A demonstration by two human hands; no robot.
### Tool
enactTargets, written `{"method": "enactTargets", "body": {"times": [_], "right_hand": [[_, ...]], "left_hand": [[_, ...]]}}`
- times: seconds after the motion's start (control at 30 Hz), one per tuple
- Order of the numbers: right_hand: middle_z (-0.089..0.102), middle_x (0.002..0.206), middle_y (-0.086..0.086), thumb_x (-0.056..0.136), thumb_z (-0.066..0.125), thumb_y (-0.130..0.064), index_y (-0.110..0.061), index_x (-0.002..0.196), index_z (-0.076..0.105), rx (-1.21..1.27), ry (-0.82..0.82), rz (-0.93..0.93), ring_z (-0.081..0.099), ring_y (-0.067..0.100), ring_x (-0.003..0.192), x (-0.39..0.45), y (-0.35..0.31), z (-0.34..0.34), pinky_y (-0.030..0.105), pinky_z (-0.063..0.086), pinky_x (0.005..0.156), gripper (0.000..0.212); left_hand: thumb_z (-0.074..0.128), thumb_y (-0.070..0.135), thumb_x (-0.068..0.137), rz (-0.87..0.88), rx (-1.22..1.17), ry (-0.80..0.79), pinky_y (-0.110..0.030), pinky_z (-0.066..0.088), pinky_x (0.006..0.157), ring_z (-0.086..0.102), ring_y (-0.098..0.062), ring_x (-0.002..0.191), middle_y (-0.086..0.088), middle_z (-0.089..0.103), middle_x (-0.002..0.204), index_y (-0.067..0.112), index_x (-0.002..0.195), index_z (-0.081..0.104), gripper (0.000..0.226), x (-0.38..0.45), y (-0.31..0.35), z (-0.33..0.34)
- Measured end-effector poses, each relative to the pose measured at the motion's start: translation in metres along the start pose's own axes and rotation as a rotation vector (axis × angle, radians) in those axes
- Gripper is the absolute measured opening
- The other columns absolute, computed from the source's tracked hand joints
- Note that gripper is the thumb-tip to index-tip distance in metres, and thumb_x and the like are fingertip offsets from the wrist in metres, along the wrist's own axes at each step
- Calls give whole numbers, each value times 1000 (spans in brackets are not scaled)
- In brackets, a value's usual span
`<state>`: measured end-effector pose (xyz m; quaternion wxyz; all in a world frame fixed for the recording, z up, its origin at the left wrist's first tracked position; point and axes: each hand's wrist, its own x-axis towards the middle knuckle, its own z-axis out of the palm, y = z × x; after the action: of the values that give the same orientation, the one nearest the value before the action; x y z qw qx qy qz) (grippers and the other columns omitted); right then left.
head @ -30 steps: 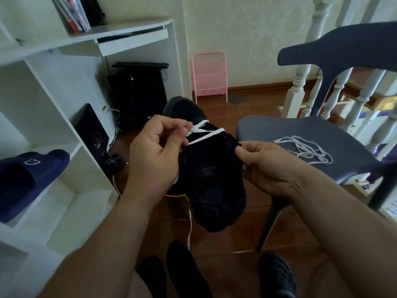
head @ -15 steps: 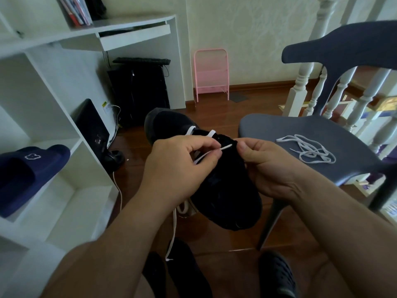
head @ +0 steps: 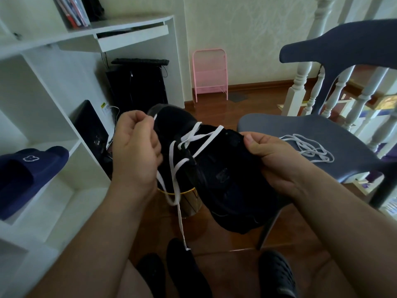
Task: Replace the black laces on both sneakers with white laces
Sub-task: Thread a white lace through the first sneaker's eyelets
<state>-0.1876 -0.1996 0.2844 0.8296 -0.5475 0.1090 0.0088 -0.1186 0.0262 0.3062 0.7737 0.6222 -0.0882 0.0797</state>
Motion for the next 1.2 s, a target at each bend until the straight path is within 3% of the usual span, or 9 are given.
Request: {"method": "enactTargets", "body": {"times": [0.17,0.33,0.43,0.57,0.63,0.87,0.97,1.1,1.2], "right_hand": [[74,118,19,109,44,-14,-1,126,67,61,18,-82,73,26,98,-3,-3,3,32,63,77,32],[71,128,18,110,41,-16,-1,131,64,104,18,-154,69,28,110,-5,-6,3,34,61,90,35],[71,128,18,110,41,-16,-4,132,65,115,25,-158,68,29,120,-3,-5,2,34,60,94,35],[70,128,19,110,41,-15,-3,132,65,116,45,-144,64,34,124,0,-3,2,36,59,97,35],[70,128,21,109,42,-15,-1,132,64,125,50,-139,65,35,124,1,0,3,38,58,98,34],[72,125,20,109,43,-16,-3,129,67,143,57,-125,71,31,115,1,0,2,40,58,99,34],[72,125,18,109,44,-16,-4,128,68,142,58,-128,69,31,119,-1,-2,3,40,57,100,33],[74,122,18,109,46,-18,-5,124,71,118,86,-69,71,29,116,-1,-3,4,41,59,96,32],[73,125,18,110,44,-24,-5,128,69,180,63,64,70,31,117,2,0,5,44,56,94,36]], "left_hand": [[48,18,103,-22,-34,-79,-26,20,42,25,-12,46,5,33,56,22,80,48,24,-2,0,-5],[67,12,100,100,144,-248,-20,48,52,57,-8,56,7,59,63,15,90,56,15,-19,-4,3],[73,6,95,221,218,-243,-13,48,58,58,-1,59,7,61,63,18,91,60,18,-27,-9,11],[77,35,85,364,252,-182,-27,49,52,51,-18,53,-5,56,63,29,89,69,11,-37,-11,16],[78,34,86,435,269,-175,-38,58,58,62,-24,59,0,67,69,28,89,73,8,-43,-12,18],[82,27,92,546,328,-203,-38,60,62,73,-18,69,13,76,85,23,95,79,6,-50,-14,23],[73,33,94,535,350,-215,-42,56,56,66,-19,62,8,69,74,27,91,73,7,-48,-15,22],[45,33,95,462,379,-201,-29,39,50,51,-15,56,-2,56,67,20,80,61,26,-35,-13,14],[41,24,103,444,407,-105,-22,38,54,49,-10,59,4,54,68,19,85,59,26,-24,-7,12]]}}
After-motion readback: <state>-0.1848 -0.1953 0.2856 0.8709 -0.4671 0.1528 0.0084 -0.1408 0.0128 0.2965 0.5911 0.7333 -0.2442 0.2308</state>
